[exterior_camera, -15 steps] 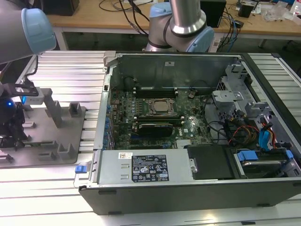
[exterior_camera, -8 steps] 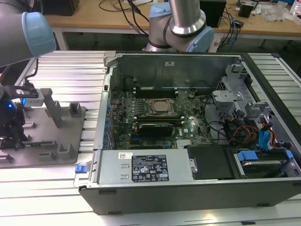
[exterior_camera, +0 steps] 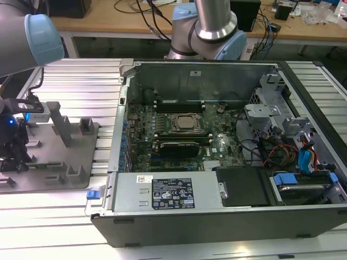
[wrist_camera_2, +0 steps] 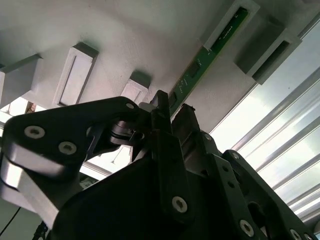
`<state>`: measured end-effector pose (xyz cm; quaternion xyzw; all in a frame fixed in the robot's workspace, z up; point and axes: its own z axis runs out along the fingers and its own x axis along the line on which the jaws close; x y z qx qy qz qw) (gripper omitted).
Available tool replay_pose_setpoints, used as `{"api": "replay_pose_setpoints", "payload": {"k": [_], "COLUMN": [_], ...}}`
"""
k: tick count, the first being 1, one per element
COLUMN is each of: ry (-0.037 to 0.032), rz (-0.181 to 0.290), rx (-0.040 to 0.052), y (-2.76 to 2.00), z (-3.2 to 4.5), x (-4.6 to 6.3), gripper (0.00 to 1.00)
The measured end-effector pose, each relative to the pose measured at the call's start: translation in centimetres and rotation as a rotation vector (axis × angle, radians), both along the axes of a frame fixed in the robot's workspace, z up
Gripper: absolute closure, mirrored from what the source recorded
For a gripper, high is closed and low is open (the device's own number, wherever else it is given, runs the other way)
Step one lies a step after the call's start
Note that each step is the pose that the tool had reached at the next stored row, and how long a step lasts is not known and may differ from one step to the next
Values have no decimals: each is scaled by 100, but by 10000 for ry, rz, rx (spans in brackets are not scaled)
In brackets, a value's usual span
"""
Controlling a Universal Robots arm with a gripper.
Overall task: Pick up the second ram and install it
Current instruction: 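Pick up the second ram and move it above second insertion slot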
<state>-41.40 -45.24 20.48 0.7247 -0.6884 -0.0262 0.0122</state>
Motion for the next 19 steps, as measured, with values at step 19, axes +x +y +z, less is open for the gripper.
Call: {"api": "replay_pose_setpoints", "payload": {"k": [19], "ry": [1], "rz": [0], "rx": [0], "y": [0], "z": [10], "x": [13], "gripper": [83]}}
